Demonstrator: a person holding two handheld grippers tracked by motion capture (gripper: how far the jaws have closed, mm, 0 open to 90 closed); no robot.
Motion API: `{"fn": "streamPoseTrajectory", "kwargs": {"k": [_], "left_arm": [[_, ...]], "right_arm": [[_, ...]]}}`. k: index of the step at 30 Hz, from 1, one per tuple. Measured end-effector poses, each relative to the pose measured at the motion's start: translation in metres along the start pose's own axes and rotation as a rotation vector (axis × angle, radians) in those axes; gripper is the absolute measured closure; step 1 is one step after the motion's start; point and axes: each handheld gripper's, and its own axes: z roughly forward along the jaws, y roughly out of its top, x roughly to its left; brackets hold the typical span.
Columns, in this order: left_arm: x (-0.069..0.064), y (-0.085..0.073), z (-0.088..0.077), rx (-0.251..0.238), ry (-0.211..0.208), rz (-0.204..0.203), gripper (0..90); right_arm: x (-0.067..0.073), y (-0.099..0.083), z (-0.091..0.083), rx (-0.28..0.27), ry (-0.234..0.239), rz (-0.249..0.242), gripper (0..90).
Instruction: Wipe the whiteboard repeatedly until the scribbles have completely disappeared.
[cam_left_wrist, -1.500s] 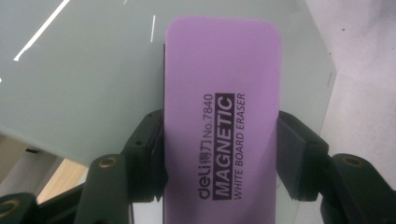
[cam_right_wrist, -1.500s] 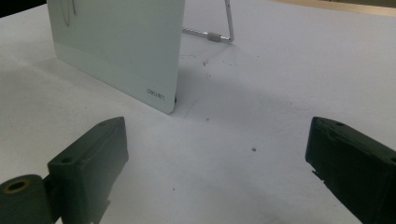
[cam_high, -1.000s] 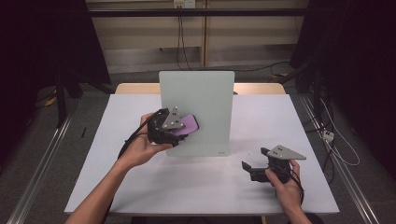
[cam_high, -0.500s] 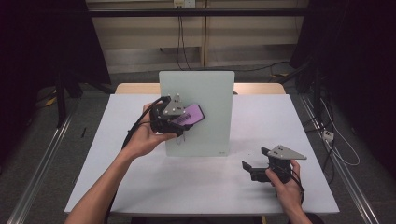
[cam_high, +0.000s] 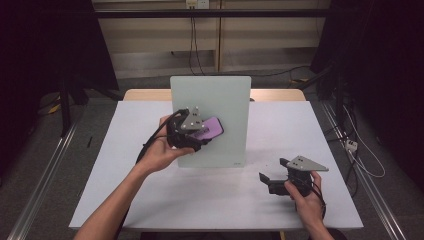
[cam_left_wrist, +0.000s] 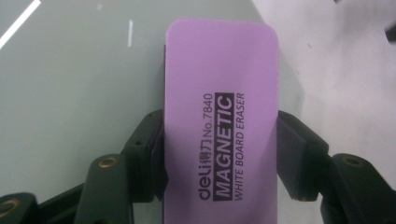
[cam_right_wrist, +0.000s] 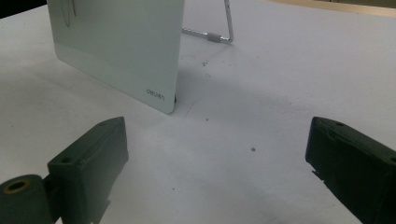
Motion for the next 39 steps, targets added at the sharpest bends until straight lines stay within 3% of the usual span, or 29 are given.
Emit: {"fn": "streamPoseTrajectory", "kwargs": {"k": [5,10,18,20,26,34,39], "left_arm": [[-0.013,-0.011,0.012,0.041,-0.034,0.024,40.9],[-0.012,-0.012,0.009,0.045,-0.028,0.029,41.0],[0.003,-0.009,-0.010,0.007,0.028,0.004,41.0],[0.006,-0.006,-0.015,0.003,0.063,0.021,41.0],[0.020,-0.002,-0.030,-0.028,0.101,-0.010,41.0],[0.016,-0.007,-0.028,-0.011,0.097,-0.003,40.9],[0.005,-0.018,-0.018,0.010,0.061,0.006,40.9]], "right_arm": [[0.000,0.000,0.000,-0.003,0.000,-0.001,5.9],[0.000,0.000,0.000,-0.002,0.000,0.000,5.9],[0.000,0.000,0.000,0.001,0.001,0.001,5.9],[0.000,0.000,0.000,0.002,0.002,0.001,5.9],[0.000,0.000,0.000,0.002,0.001,0.002,5.9],[0.000,0.000,0.000,0.004,0.003,0.004,5.9],[0.000,0.000,0.000,0.004,0.003,0.004,5.8]]}}
